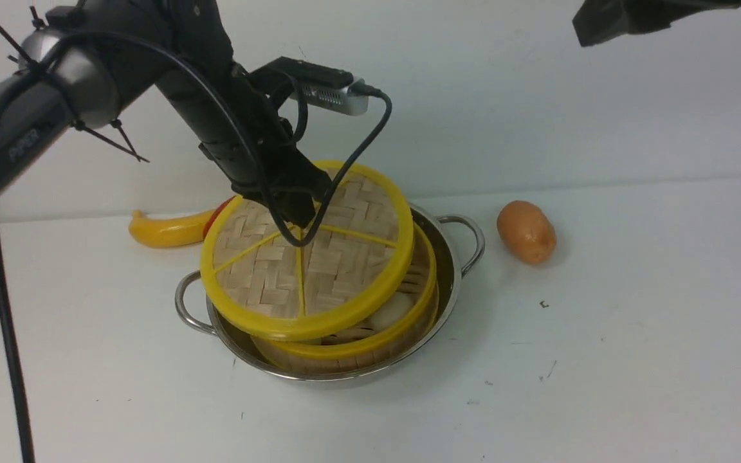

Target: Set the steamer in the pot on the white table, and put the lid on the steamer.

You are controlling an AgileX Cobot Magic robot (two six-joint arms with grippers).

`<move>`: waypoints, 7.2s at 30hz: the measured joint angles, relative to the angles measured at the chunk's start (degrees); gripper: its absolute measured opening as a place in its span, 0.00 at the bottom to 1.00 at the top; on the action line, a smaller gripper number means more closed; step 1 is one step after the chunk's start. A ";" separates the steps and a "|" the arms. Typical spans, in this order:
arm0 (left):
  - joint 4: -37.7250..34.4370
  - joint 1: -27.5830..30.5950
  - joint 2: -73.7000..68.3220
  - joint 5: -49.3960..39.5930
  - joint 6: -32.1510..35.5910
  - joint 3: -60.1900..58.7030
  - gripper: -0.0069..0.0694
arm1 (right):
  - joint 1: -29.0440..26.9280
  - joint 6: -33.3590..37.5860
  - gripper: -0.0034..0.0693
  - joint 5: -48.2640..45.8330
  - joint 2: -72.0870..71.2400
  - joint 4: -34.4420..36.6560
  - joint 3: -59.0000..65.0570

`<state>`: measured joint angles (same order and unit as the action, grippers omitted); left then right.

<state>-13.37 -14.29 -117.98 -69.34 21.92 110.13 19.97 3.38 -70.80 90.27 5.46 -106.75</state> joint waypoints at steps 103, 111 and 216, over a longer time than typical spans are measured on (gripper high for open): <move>4.74 -3.59 30.74 4.67 0.04 -6.02 0.13 | 0.00 1.45 0.40 4.71 -37.77 -14.59 30.45; 2.37 -3.55 57.38 16.21 1.12 -40.68 0.06 | 0.00 0.52 0.04 21.28 -59.28 -15.21 62.77; 21.65 14.16 117.80 50.78 -23.12 -110.50 0.28 | -20.59 -5.57 0.39 54.03 -90.22 -5.15 107.18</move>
<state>8.28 -0.13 -0.17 -18.55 -1.20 -0.36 -0.62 -2.18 -16.77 0.05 0.30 0.42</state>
